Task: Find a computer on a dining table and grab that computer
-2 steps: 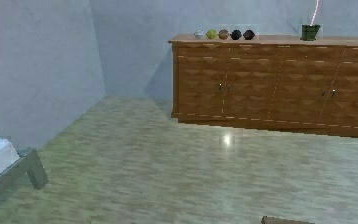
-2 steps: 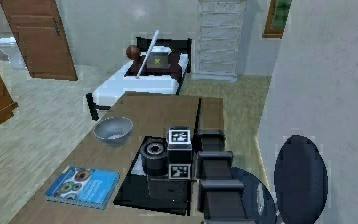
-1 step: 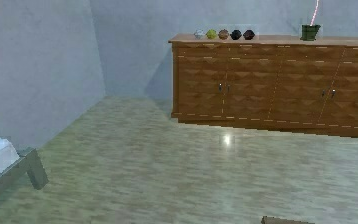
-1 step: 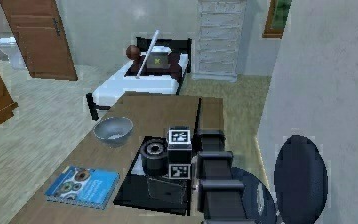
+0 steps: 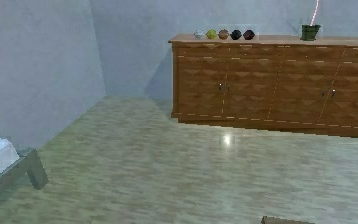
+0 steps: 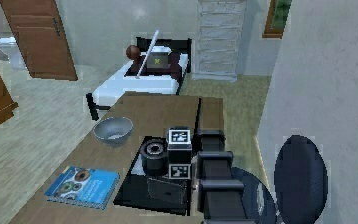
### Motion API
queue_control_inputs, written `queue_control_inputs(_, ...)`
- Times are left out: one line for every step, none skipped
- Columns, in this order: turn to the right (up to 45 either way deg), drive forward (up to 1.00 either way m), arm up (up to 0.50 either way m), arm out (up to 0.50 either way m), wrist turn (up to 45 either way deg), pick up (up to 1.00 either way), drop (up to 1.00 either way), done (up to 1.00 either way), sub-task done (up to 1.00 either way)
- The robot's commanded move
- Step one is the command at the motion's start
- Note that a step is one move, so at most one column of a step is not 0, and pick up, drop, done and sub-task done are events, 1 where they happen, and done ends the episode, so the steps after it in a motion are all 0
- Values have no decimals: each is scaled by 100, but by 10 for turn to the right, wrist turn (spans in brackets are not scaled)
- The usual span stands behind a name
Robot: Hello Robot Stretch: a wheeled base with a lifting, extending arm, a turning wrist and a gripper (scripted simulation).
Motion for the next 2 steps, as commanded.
queue_control_inputs(0, 0, 6, 0, 0, 0, 0, 0, 0)
queue_control_inputs(0, 0, 0, 0, 0, 0, 0, 100, 0)
